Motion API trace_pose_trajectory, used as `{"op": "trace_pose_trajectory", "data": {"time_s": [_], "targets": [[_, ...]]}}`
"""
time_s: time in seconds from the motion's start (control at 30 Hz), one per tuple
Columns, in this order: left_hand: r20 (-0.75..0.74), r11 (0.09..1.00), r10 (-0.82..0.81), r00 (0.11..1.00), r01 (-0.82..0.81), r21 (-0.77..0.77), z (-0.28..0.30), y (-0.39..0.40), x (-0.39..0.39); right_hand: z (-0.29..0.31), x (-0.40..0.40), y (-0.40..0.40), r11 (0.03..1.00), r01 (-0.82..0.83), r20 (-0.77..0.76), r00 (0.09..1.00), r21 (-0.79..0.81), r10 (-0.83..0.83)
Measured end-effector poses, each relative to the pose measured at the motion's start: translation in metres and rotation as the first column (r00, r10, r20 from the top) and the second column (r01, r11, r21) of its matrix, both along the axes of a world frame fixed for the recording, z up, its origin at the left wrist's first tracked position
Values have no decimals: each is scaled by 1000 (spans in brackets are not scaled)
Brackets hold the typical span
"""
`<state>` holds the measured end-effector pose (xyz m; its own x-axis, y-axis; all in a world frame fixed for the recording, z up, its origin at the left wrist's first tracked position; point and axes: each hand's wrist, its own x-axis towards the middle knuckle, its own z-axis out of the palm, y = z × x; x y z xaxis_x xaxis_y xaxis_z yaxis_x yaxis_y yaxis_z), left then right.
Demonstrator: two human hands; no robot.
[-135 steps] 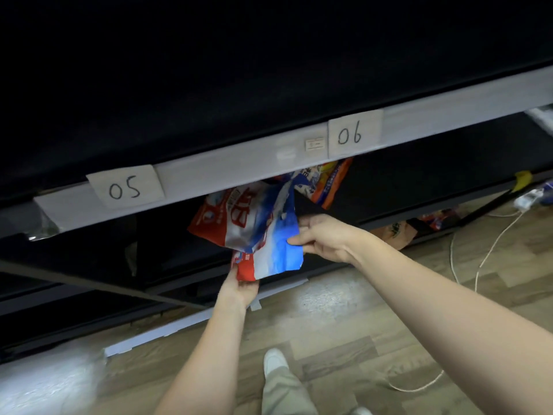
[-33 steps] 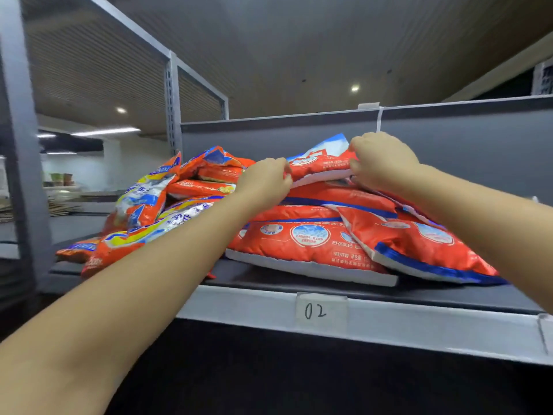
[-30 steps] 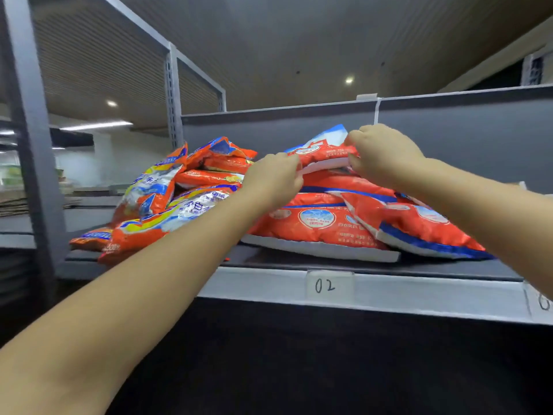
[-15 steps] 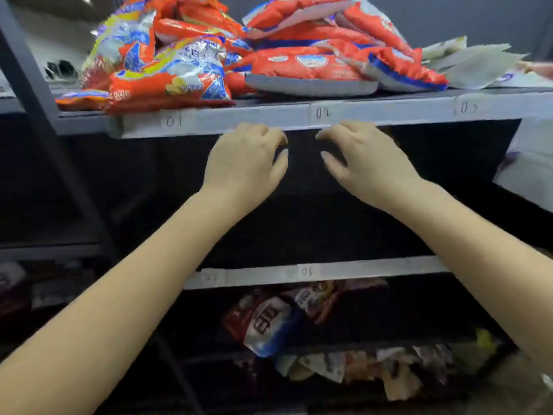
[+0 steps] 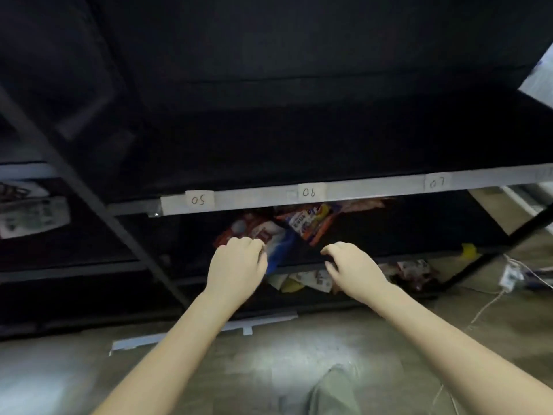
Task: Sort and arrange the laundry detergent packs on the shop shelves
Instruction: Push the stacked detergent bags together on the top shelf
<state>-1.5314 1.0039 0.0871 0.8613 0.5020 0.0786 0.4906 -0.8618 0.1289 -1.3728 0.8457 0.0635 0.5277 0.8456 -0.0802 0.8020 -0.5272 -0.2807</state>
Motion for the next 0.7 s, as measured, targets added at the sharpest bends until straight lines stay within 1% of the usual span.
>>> {"op": "trace_pose_trajectory", "data": {"time_s": [0.13,0.33,0.43,0.53,0.6,0.7], "targets": [[-232,1000,-30,972,28,-13,-74,12,16,-71,3,18,982,-49,-91,995,-182,33],[-473,1000,8,881,-13,-7,-178,48,60,-157,15,59,953,-80,-166,986,-292,32],[-522,998,36,852,-53,-18,-222,65,80,-193,20,74,947,-86,-203,979,-310,22],[-580,999,39,814,-52,-6,-260,70,93,-220,20,79,939,-84,-239,971,-334,2],[-613,998,53,788,-55,15,-276,68,99,-232,20,75,935,-83,-254,967,-346,-8],[-593,996,87,800,-67,56,-283,65,105,-241,20,66,934,-82,-279,960,-347,-19]]}}
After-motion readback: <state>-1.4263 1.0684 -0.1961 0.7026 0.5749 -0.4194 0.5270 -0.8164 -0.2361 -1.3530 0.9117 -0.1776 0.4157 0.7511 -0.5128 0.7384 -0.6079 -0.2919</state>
